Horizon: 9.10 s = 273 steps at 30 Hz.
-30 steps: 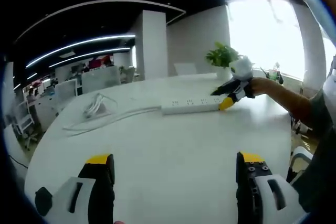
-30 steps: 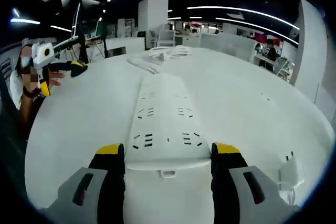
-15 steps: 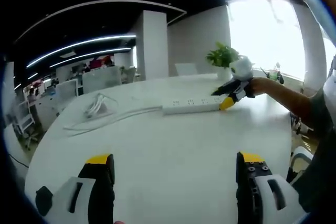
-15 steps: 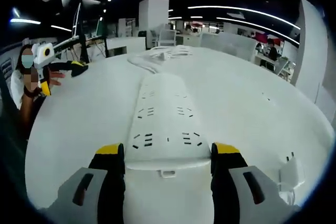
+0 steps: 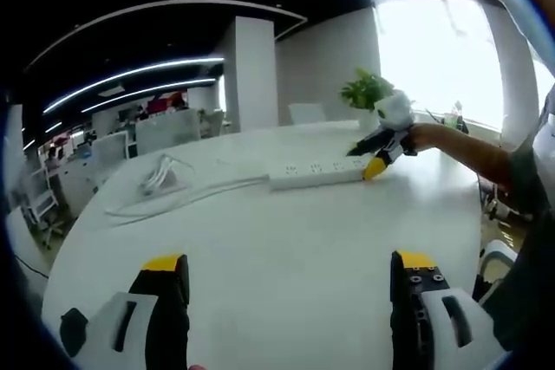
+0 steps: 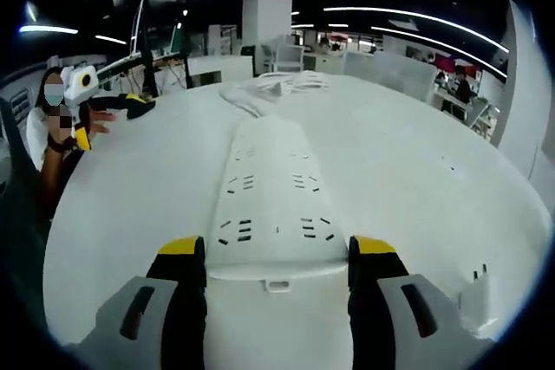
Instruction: Straighten the power strip on the desk, plug the charger into it
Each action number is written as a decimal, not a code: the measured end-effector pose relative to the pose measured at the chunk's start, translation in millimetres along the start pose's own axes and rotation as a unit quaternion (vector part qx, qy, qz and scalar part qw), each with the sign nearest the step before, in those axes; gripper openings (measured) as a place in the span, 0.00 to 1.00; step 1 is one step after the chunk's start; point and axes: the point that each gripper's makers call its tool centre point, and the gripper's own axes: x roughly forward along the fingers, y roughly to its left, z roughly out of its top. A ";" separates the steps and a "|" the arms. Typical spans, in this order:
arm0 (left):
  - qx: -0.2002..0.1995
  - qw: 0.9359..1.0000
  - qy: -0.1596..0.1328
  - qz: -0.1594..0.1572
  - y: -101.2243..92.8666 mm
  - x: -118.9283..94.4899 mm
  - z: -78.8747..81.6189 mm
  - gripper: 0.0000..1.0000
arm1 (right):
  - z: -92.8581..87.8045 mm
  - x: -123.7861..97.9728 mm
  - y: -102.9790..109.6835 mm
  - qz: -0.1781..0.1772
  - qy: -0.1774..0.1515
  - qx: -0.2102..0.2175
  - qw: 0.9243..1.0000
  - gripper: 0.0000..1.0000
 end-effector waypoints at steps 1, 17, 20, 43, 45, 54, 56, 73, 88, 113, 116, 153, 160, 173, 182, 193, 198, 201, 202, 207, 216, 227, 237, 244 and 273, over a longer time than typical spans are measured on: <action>0.000 1.000 0.001 0.001 0.2 0.0 0.0 0.99 | -0.1 -0.2 1.0 0.003 0.001 -0.003 1.000 0.66; 0.001 1.000 0.005 0.008 1.0 1.3 -0.1 0.99 | -1.6 1.0 -5.8 0.057 0.004 -0.028 0.998 0.65; 0.001 1.000 0.006 0.008 1.0 2.7 0.0 0.99 | -2.0 1.2 -7.5 0.066 0.006 -0.031 0.997 0.66; 0.000 1.000 0.015 0.017 5.7 6.6 -3.1 0.99 | -3.6 5.0 -22.6 0.142 -0.004 -0.042 0.989 0.66; 0.000 1.000 0.015 0.018 5.8 7.2 -3.0 0.99 | -3.1 5.9 -23.4 0.146 -0.005 -0.045 0.988 0.66; -0.002 1.000 0.017 0.020 7.4 8.8 -2.8 0.99 | -1.9 8.5 -30.3 0.169 0.004 -0.065 0.984 0.66; -0.002 1.000 0.017 0.021 7.9 9.3 -2.7 0.99 | -1.9 8.5 -31.6 0.174 0.004 -0.068 0.982 0.66; 0.009 0.999 0.025 0.021 7.9 15.6 -0.9 0.99 | 0.6 15.5 -39.8 0.200 0.004 -0.085 0.976 0.66; 0.011 0.999 0.026 0.022 6.0 16.1 1.3 0.99 | 0.5 14.8 -42.6 0.204 0.001 -0.086 0.975 0.66; 0.014 0.999 0.020 0.022 1.6 8.6 4.3 0.99 | 7.6 13.9 -42.5 0.179 -0.011 -0.056 0.982 1.00; 0.016 0.999 0.019 0.024 0.0 6.5 5.2 0.99 | 9.2 9.1 -45.6 0.168 -0.015 -0.057 0.984 1.00; 0.030 1.000 0.003 0.010 -18.8 -2.8 15.1 0.99 | -4.1 -114.4 -74.1 -0.054 -0.118 0.016 0.991 1.00; 0.030 1.000 0.004 0.003 -22.7 0.6 13.8 0.99 | -14.6 -144.2 -78.6 -0.089 -0.129 0.041 0.987 1.00; 0.032 0.999 0.004 0.002 -22.4 0.0 15.1 0.99 | -50.7 -195.1 -68.6 -0.141 -0.148 0.074 0.976 0.97; 0.032 0.999 0.003 -0.002 -23.8 1.3 14.0 0.99 | -76.7 -215.3 -66.1 -0.164 -0.160 0.116 0.966 0.97; 0.034 0.999 0.002 -0.003 -23.0 -0.6 14.8 0.99 | -84.3 -218.2 -69.4 -0.197 -0.147 0.111 0.963 0.95; 0.034 0.999 0.002 -0.006 -24.1 1.0 14.2 0.99 | -81.6 -214.1 -73.9 -0.198 -0.143 0.110 0.963 0.95; 0.033 0.999 0.002 -0.007 -23.9 1.5 14.0 0.99 | -82.0 -212.1 -77.7 -0.201 -0.139 0.108 0.964 0.93; 0.032 0.999 0.002 -0.006 -23.3 1.6 13.9 0.99 | -82.7 -211.7 -80.5 -0.205 -0.137 0.108 0.963 0.91; 0.027 1.000 -0.001 -0.004 -20.7 1.6 12.4 0.99 | -87.0 -206.8 -96.2 -0.215 -0.136 0.133 0.958 0.90; 0.025 1.000 -0.001 -0.001 -18.0 -0.2 11.3 0.99 | -87.9 -197.6 -118.3 -0.233 -0.146 0.171 0.946 0.99; 0.020 1.000 0.000 0.001 -14.5 0.7 8.8 0.99 | -84.8 -183.1 -128.5 -0.231 -0.132 0.169 0.949 1.00; 0.017 1.000 -0.002 0.008 -7.5 -0.6 8.6 0.99 | -80.5 -161.7 -135.2 -0.223 -0.111 0.164 0.954 1.00; 0.013 1.000 -0.001 0.011 -3.5 -0.9 5.7 0.99 | -78.6 -150.6 -137.1 -0.224 -0.100 0.158 0.957 1.00; -0.001 1.000 0.008 0.016 8.7 4.9 -6.5 0.99 | -71.9 -103.4 -166.4 -0.210 -0.081 0.152 0.962 0.98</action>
